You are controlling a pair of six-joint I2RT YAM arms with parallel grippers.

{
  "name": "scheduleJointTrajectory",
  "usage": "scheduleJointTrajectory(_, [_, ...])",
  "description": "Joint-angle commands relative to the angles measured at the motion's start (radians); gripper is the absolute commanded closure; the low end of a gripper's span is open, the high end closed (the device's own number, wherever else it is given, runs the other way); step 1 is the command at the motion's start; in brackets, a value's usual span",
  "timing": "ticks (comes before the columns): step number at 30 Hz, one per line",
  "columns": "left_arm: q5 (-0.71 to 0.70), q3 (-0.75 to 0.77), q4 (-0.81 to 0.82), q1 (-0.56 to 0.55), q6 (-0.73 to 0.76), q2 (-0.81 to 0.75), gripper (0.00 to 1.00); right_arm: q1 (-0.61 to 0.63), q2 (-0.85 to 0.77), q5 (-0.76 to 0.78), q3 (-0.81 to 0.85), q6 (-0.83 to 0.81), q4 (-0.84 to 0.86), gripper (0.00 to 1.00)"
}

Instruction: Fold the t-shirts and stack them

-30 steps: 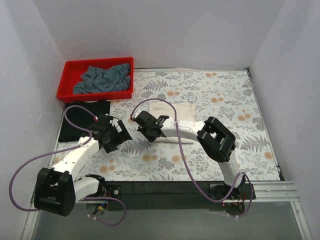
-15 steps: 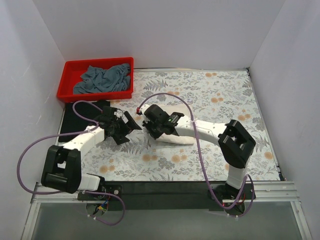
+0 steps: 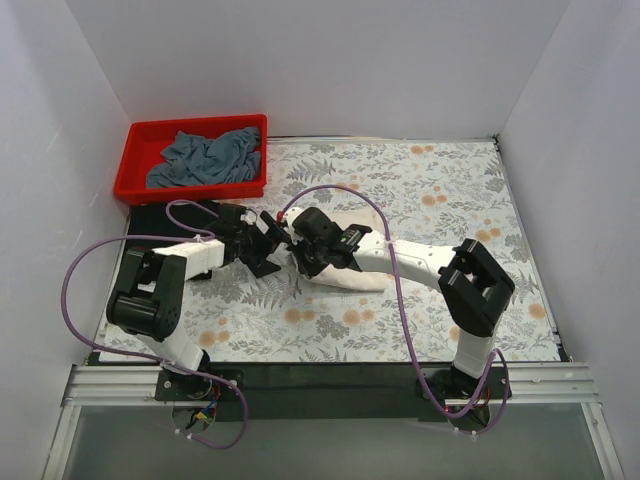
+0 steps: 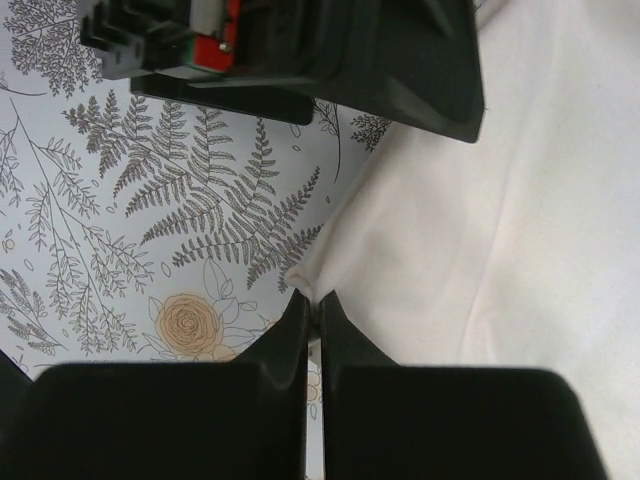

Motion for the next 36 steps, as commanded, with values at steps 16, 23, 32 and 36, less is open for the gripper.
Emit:
scheduleJointTrajectory(16, [-0.066,0.019,0.157,-0.070,0.026,0.132,0.63,-0.004,-0.012,-0.105,0.006,0.041,0.079,0.99])
scheduleJointTrajectory(23, [-0.132,0.018,0.147,-0.070,0.190,0.101,1.00,-0.005,-0.015,-0.153,0.021,0.020,0.077,0.81])
scheduleJointTrajectory(32, [-0.471,0.237,-0.236,-0.064,0.592,0.015,1.00,-0.019,-0.171,0.062,0.006,-0.060,-0.117,0.29])
scheduleJointTrajectory(36, [-0.673,0.310,-0.327,-0.051,0.721,0.006,1.00,-0.022,-0.258,0.186,-0.037,-0.105,-0.214,0.13])
